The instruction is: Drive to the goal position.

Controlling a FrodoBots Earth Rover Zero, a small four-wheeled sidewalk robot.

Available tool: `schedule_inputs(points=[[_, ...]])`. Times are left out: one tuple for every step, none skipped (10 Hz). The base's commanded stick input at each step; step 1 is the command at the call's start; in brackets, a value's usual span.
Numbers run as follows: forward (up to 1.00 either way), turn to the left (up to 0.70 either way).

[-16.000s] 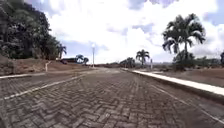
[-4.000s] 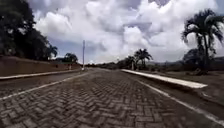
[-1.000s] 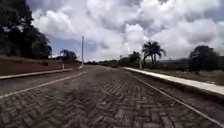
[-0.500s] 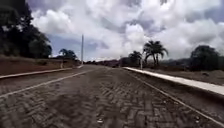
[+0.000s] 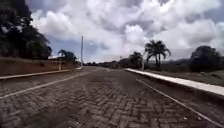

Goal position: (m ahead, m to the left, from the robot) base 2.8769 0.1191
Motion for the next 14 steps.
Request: schedule_inputs(points=[[1.0, 0.0], [1.0, 0.0], [1.0, 0.0], [1.0, 0.0], [1.0, 0.0], [1.0, 0.0], [1.0, 0.0], [1.0, 0.0], [1.0, 0.0], [1.0, 0.0], [1.0, 0.0], [1.0, 0.0], [1.0, 0.0], [1.0, 0.0]])
